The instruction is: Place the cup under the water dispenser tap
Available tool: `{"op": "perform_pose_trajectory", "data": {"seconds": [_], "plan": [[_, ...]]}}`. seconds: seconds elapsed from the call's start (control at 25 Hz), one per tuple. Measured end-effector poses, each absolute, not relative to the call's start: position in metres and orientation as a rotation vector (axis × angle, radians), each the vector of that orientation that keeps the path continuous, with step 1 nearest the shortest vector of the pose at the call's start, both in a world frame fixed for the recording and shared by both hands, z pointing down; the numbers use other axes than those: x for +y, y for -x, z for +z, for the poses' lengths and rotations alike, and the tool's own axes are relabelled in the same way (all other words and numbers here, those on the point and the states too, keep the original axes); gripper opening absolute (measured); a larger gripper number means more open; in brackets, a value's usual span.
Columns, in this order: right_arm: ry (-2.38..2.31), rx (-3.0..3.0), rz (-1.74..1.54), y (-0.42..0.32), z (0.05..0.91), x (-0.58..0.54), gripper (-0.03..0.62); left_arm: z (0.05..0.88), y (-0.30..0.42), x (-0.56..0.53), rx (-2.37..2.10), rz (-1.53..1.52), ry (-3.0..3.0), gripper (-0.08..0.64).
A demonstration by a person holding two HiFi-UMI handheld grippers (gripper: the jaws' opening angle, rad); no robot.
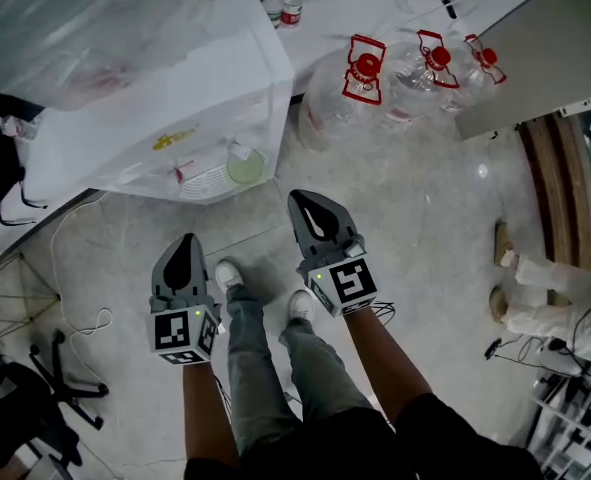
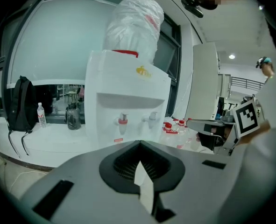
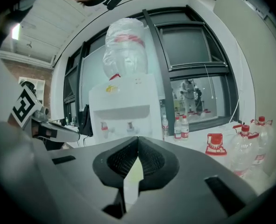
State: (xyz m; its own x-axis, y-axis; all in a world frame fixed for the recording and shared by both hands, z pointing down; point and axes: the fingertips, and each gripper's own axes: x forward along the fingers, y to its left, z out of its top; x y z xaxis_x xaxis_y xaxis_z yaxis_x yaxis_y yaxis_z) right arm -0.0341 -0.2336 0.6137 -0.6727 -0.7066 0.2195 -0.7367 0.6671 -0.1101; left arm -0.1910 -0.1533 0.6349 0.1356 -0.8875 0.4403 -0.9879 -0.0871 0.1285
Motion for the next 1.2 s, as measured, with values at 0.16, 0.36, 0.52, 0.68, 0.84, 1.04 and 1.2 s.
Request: {"op": "perform_pose_trajectory", "data": {"seconds": [0.16, 0.36, 0.52, 0.68, 0.84, 1.04, 1.2], "plan": [[-1.117, -2.637, 0.345, 0.034, 0.582, -0.226, 0.015, 0.596, 0.192, -0.155, -1.828, 0.339, -2.033, 0.011], [-1.139, -2.709, 0.324, 0.034, 0.527, -0.228, 0.015, 0.546, 0.19, -0.157, -1.861, 0.33, -2.056, 0.011], [-1.114, -2.706, 0.313, 0.043, 0.484, -0.234, 0.015, 0.503, 0.2, -0.165, -1.875, 0.294, -2.059, 0.011], [-1.155, -2.735, 0.304, 0.048, 0.439, -0.241, 0.015, 0.464, 0.204, -0.17, -1.882, 0.287, -2.088, 0.011], [-1.141, -2.733, 0.286, 0.046, 0.412, -0.238, 0.015, 0.428, 0.206, -0.172, -1.904, 0.258, -2.111, 0.011], [-1.14, -2.781, 0.23, 0.048, 0.369, -0.239, 0.015, 0.387, 0.21, -0.173, -1.942, 0.262, -2.13, 0.011], [-1.185, -2.789, 0.213, 0.047, 0.334, -0.237, 0.015, 0.353, 0.212, -0.166, -1.977, 0.228, -2.133, 0.011]]}}
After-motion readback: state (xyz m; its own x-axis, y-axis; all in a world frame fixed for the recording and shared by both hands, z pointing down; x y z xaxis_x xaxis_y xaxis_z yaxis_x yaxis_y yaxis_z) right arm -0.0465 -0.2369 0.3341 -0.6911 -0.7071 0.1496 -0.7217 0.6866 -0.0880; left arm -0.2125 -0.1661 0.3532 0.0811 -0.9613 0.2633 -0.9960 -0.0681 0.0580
